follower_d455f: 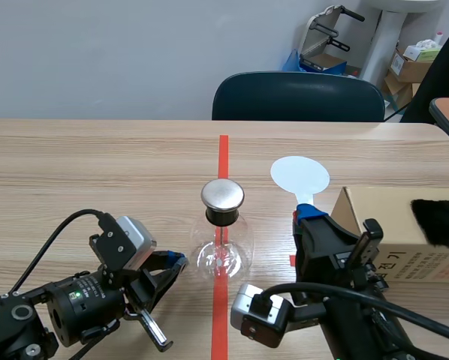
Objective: Do the electroscope experiment
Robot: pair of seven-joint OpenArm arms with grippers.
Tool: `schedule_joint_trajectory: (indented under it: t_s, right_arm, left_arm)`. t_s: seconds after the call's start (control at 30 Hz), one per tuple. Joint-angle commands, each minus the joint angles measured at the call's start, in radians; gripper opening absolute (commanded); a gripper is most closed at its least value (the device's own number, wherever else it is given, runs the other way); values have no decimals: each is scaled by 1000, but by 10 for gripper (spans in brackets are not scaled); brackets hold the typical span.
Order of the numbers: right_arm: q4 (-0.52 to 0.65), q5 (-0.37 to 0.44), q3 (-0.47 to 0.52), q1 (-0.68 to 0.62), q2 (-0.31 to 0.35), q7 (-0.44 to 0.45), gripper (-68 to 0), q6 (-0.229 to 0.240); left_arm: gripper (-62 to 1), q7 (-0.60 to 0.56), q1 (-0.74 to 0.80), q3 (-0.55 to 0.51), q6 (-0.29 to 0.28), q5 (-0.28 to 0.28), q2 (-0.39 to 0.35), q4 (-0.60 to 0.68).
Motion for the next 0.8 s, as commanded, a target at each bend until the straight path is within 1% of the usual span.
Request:
schedule_joint_trajectory:
  t_s: [0.0, 0.27, 0.77]
  right_arm:
    - [23, -4, 10, 9, 2, -5, -665, -58]
    - [23, -4, 10, 9, 2, -5, -665, -58]
    - [23, -4, 10, 9, 2, -5, -665, -58]
  left_arm:
    - [-578, -20, -3, -8, -1, -13, -17, 19]
    - [-578, -22, -2, -34, -2, -13, -18, 23]
    - [-578, -23, -2, -35, -2, -13, -17, 23]
